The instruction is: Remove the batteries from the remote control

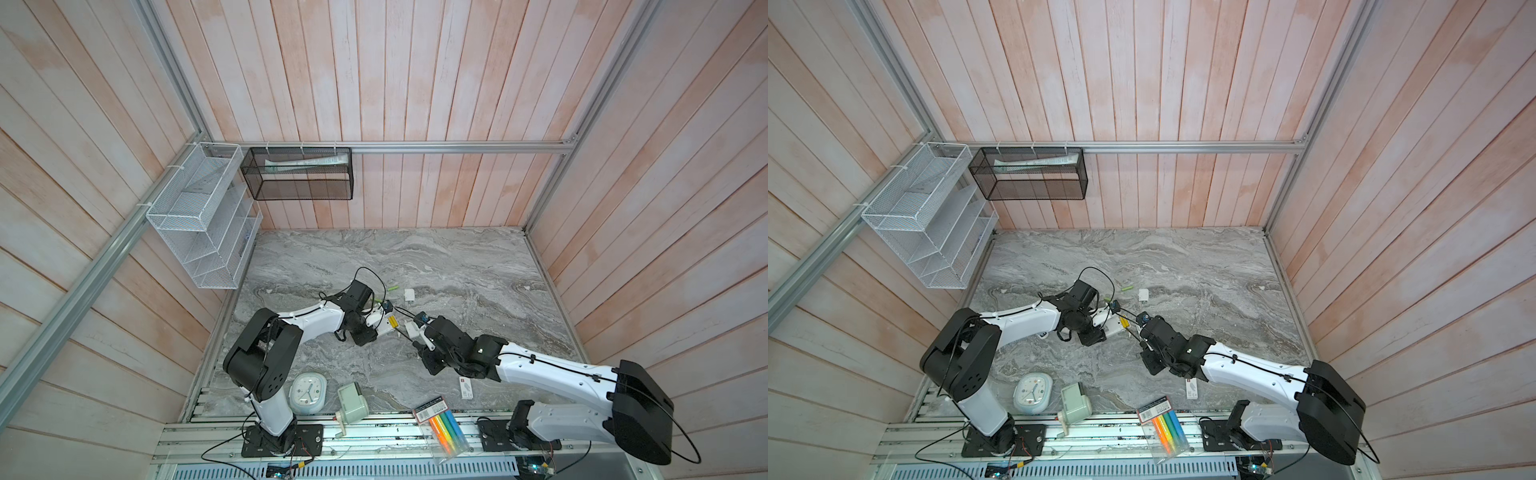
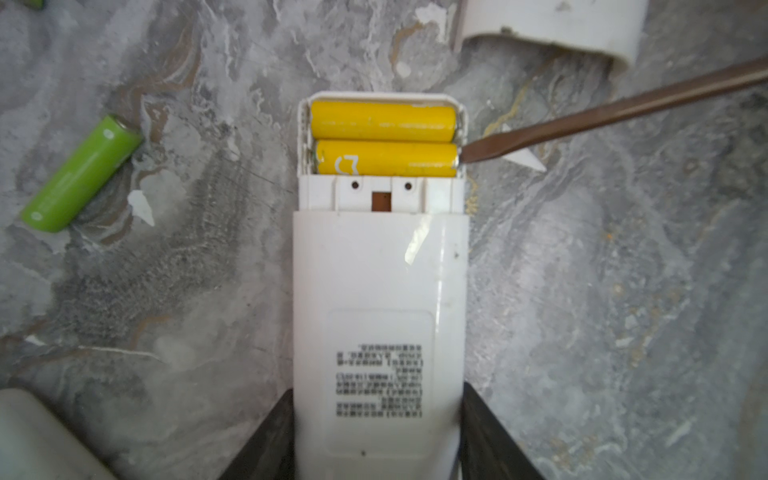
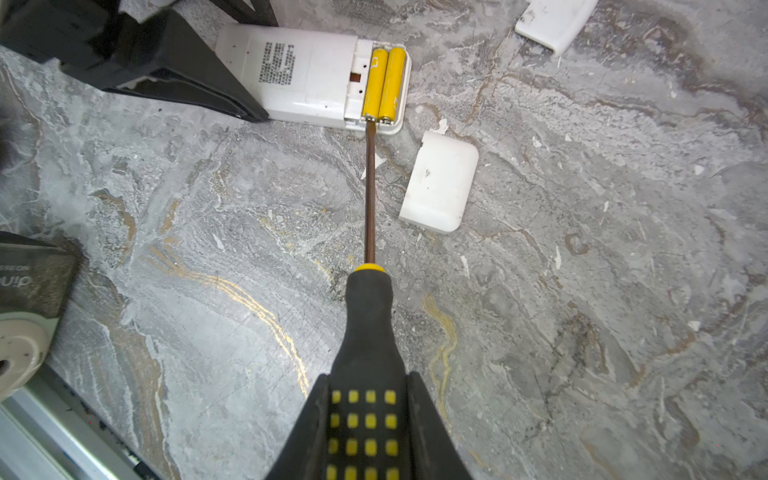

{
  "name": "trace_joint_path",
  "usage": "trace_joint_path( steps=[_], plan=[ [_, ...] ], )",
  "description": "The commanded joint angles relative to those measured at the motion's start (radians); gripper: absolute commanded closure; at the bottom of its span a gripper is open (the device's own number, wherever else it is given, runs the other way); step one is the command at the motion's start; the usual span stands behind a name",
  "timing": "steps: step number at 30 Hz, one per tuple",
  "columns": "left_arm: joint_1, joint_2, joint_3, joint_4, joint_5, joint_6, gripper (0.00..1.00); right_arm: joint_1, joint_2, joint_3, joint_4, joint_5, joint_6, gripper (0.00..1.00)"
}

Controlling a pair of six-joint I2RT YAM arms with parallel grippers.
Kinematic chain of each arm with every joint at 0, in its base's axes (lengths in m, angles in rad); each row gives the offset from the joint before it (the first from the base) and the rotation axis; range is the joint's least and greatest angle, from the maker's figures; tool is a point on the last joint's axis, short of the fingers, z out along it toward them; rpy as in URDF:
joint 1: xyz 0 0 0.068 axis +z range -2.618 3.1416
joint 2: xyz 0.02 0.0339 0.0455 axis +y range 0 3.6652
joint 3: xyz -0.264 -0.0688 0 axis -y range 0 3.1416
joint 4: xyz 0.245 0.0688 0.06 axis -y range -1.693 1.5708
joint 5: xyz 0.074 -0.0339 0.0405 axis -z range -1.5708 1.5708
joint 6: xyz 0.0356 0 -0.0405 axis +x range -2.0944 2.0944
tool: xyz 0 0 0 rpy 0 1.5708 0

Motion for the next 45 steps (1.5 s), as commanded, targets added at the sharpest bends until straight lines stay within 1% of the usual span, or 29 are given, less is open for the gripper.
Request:
trace_joint_path(
  steps=[1,9,18,23,30,36,45],
  plan=[
    [0.008,0.007,-0.009,-0.071,-0.004,0.026,0.44,0.006,0.034,-0.026,0.061,0.013,0.003,1.00],
    [0.006,0.010,-0.006,-0.081,0.017,0.034,0.46,0.043,0.063,-0.070,0.170,0.026,0.026,1.00],
    [0.006,0.011,-0.007,-0.085,0.026,0.033,0.47,0.096,0.075,-0.127,0.275,0.102,0.067,1.00],
    [0.006,0.011,-0.007,-0.091,0.028,0.036,0.47,0.099,0.070,-0.171,0.325,0.137,0.099,1.00],
    [0.006,0.012,-0.006,-0.091,0.033,0.034,0.47,0.100,0.090,-0.221,0.438,0.140,0.127,1.00],
    [0.006,0.013,-0.005,-0.097,0.035,0.036,0.47,0.100,0.105,-0.251,0.496,0.152,0.151,1.00],
    [0.013,0.016,-0.002,-0.108,0.041,0.034,0.47,0.101,0.072,-0.295,0.559,0.183,0.165,1.00]
  ],
)
